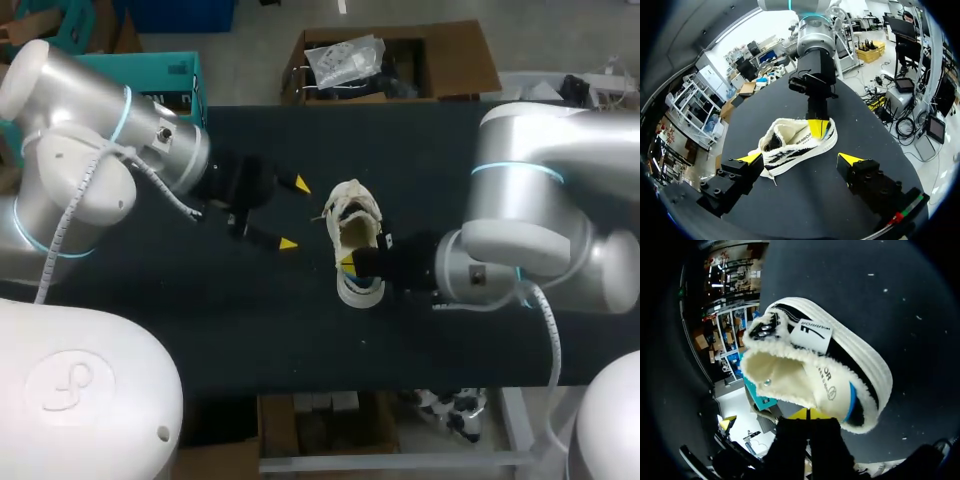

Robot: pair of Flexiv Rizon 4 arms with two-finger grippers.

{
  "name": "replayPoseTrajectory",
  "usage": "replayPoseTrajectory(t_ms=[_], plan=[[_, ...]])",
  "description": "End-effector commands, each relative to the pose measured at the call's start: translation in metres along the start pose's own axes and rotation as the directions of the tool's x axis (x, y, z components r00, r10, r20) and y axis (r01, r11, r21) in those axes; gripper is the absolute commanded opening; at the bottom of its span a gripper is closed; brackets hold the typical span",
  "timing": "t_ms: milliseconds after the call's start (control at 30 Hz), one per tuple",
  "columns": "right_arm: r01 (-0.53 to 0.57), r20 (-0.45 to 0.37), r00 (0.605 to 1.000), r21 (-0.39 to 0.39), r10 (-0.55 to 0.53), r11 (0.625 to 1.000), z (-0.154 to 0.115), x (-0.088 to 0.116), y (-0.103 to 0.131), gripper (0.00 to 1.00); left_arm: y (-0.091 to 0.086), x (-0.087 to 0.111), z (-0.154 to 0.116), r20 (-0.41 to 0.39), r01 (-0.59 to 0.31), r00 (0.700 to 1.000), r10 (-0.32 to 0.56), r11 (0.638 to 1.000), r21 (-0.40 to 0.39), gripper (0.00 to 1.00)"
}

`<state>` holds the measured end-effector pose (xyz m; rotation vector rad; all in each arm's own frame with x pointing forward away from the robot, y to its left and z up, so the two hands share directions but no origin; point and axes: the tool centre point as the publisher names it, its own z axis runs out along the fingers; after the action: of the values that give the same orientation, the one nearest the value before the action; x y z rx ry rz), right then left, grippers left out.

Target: Open the shoe tongue, take the insole out of the shoe, put the insole back into the shoe, and pack the shoe into the shoebox

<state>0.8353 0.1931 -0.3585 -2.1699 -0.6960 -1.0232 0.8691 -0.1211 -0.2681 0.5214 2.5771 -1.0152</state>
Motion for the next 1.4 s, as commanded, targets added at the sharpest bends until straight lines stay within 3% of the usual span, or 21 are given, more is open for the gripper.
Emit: replayPoseTrajectory(t_ms=[33,700,1067,1233,1300,1367,1400], plan=[[-0.014,0.021,1.0,0.051,0.013,0.999,0.009,-0.001,0.01,0.0,-0.001,0.002,0.0,0.004,0.001,1.0,-0.001,1.0,-0.002,1.0],[-0.031,0.156,0.987,-0.04,0.037,0.999,0.03,-0.034,0.028,0.0,-0.001,0.002,0.0,0.004,0.001,1.0,-0.001,1.0,-0.002,1.0],[0.08,0.107,0.992,-0.079,-0.072,0.994,-0.028,0.001,0.018,0.0,-0.001,0.003,0.002,-0.018,0.011,1.0,-0.011,1.0,-0.002,1.0],[0.135,0.071,0.989,-0.037,-0.133,0.99,-0.049,0.016,0.021,0.0,-0.001,0.006,0.009,-0.06,0.129,0.989,-0.132,0.99,-0.054,1.0],[0.142,0.057,0.988,-0.02,-0.141,0.99,-0.055,0.02,0.024,0.0,0.0,0.009,0.012,-0.026,0.195,0.98,-0.2,0.973,-0.125,1.0],[0.154,0.038,0.987,0.005,-0.154,0.988,-0.062,0.023,0.026,0.0,-0.006,0.015,0.013,0.027,0.205,0.979,-0.204,0.951,-0.23,1.0],[0.16,0.022,0.987,0.026,-0.16,0.987,-0.065,0.025,0.026,0.06,-0.009,0.018,0.011,0.041,0.201,0.98,-0.197,0.946,-0.255,1.0]])
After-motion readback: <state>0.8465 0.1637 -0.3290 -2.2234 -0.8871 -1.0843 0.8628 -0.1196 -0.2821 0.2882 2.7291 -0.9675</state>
